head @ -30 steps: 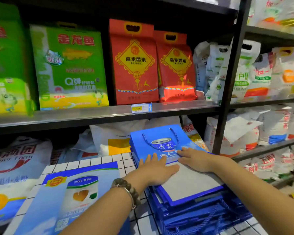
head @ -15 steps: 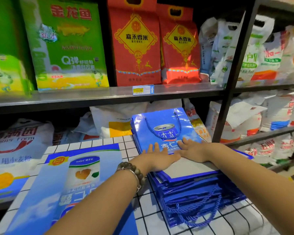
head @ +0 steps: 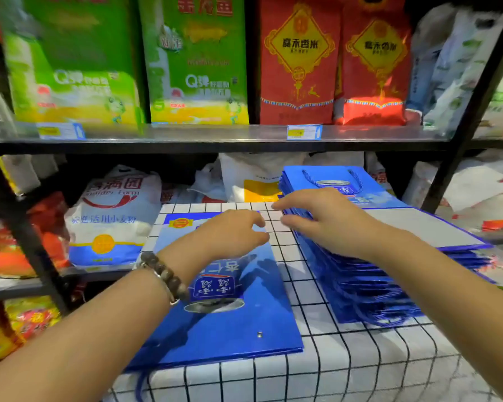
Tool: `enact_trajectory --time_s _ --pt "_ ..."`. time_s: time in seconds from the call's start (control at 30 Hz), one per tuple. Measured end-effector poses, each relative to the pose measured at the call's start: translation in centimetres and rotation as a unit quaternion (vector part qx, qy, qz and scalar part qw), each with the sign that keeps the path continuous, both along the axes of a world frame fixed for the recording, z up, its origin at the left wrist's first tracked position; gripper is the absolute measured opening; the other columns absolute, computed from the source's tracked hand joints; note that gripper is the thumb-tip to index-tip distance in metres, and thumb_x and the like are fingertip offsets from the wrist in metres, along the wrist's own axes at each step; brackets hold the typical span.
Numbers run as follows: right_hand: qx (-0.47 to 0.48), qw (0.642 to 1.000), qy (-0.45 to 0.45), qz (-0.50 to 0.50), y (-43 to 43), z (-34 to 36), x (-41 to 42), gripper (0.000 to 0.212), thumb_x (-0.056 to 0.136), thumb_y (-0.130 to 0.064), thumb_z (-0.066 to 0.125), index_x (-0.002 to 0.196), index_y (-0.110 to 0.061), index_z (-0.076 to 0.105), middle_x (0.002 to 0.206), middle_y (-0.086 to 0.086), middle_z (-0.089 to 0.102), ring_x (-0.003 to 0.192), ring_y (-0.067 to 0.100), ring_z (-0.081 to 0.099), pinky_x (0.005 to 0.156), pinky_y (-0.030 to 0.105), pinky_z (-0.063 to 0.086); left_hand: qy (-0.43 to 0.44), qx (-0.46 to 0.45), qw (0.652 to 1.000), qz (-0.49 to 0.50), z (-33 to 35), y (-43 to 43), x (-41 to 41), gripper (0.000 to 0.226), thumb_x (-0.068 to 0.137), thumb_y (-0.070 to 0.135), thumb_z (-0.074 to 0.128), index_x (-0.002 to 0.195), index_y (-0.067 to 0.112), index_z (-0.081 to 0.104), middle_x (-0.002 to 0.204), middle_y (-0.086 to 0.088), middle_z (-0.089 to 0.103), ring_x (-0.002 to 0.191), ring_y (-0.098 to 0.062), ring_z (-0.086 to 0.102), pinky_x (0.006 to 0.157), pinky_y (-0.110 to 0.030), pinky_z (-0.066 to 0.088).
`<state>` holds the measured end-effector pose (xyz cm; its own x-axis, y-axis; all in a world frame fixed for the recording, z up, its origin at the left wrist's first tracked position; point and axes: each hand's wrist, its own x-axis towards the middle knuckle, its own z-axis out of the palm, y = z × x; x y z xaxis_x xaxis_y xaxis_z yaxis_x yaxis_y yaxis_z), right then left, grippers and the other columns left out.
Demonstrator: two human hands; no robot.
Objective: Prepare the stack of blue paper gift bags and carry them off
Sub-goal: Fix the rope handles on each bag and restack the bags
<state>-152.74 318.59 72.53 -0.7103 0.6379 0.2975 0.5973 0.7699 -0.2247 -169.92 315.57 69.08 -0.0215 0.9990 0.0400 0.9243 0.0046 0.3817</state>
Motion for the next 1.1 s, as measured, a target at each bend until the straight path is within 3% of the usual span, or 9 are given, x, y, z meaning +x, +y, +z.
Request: enact_trajectory --time_s 0.13,0.23,0.37,0.57,0.67,0.77,0.83,0.97,1.1 --pt "-0.001 0.985 -0.151 0.081 -4.9 -4.6 -4.1 0.031 0.096 -0.032 0.039 0.124 -0.026 0.053 0.129 -0.002 0.056 0.116 0.022 0.049 0.091 0.038 0.044 0.069 -0.035 0.996 0.052 -2.3 -4.4 -4.2 0.035 0.095 0.030 0.044 0.127 0.023 0.053 0.131 0.002 0.055 0.113 -0.018 0.052 0.085 -0.026 0.038" --pt "-0.067 0.982 -0.159 0.077 -5.3 -8.8 -6.8 0.027 0.095 -0.027 0.039 0.119 -0.021 0.051 0.126 0.005 0.056 0.110 0.029 0.051 0.083 0.039 0.046 0.090 -0.038 0.992 0.077 -4.0 -7.0 -5.7 0.022 0.092 0.033 0.047 0.105 0.026 0.064 0.111 0.003 0.065 0.094 -0.017 0.055 0.072 -0.026 0.038" --pt "-0.094 0.981 -0.140 0.092 -5.0 -12.0 -8.6 0.036 0.099 -0.025 0.034 0.133 -0.018 0.042 0.143 0.003 0.038 0.131 0.024 0.034 0.108 0.041 0.027 0.076 -0.062 0.993 0.073 -5.3 -9.7 -6.5 0.023 0.089 0.043 0.052 0.092 0.026 0.067 0.096 0.006 0.065 0.086 -0.013 0.057 0.074 -0.029 0.045" --pt "-0.129 0.980 -0.136 0.068 -4.4 -12.0 -8.9 0.043 0.101 -0.030 0.029 0.144 -0.025 0.030 0.156 -0.005 0.015 0.144 0.013 0.012 0.115 0.036 0.008 0.017 -0.076 0.995 0.057 -4.5 -13.1 -7.6 0.017 0.089 0.029 0.058 0.100 0.024 0.070 0.103 0.009 0.064 0.097 -0.009 0.058 0.089 -0.026 0.045" --pt "-0.150 0.981 -0.109 0.059 -4.4 -12.5 -8.9 0.043 0.101 -0.031 0.029 0.144 -0.026 0.029 0.156 -0.007 0.015 0.144 0.010 0.010 0.116 0.035 0.003 0.097 -0.063 0.989 0.087 -4.7 -14.7 -8.4 0.020 0.092 0.027 0.052 0.108 0.034 0.063 0.106 0.015 0.053 0.105 -0.009 0.054 0.087 -0.025 0.044" --pt "-0.166 0.981 -0.077 0.056 -4.3 -12.5 -8.7 0.043 0.100 -0.031 0.031 0.143 -0.027 0.032 0.155 -0.009 0.018 0.143 0.008 0.011 0.116 0.033 0.004 0.260 -0.063 0.956 0.119 -4.8 -15.6 -7.5 0.018 0.095 0.024 0.043 0.107 0.030 0.055 0.101 0.008 0.046 0.100 -0.014 0.054 0.067 -0.025 0.040" --pt "-0.173 0.981 -0.065 0.056 -4.3 -12.6 -8.7 0.043 0.100 -0.032 0.033 0.142 -0.028 0.033 0.155 -0.010 0.020 0.143 0.007 0.012 0.116 0.033 0.005 0.274 -0.051 0.955 0.103 -4.8 -15.8 -6.9 0.011 0.097 0.023 0.038 0.101 0.028 0.048 0.092 0.007 0.039 0.092 -0.017 0.052 0.059 -0.025 0.030" --pt "-0.182 0.981 -0.039 0.055 -4.3 -12.7 -8.7 0.042 0.099 -0.032 0.036 0.141 -0.027 0.036 0.153 -0.009 0.024 0.142 0.006 0.014 0.116 0.032 0.006 -0.076 0.014 0.988 0.133 -4.1 -15.2 -6.6 0.018 0.096 0.018 0.042 0.081 0.028 0.041 0.069 0.004 0.056 0.064 -0.013 0.056 0.055 -0.023 0.040" --pt "-0.215 0.973 0.062 0.049 -4.4 -12.9 -8.5 0.031 0.093 -0.027 0.050 0.123 -0.022 0.058 0.139 -0.004 0.049 0.131 0.011 0.039 0.110 0.031 0.028 -0.471 0.003 0.870 0.146 -3.4 -13.9 -5.0 0.023 0.090 0.003 0.054 0.100 0.023 0.057 0.051 0.007 0.054 0.051 -0.012 0.061 0.042 -0.020 0.046"
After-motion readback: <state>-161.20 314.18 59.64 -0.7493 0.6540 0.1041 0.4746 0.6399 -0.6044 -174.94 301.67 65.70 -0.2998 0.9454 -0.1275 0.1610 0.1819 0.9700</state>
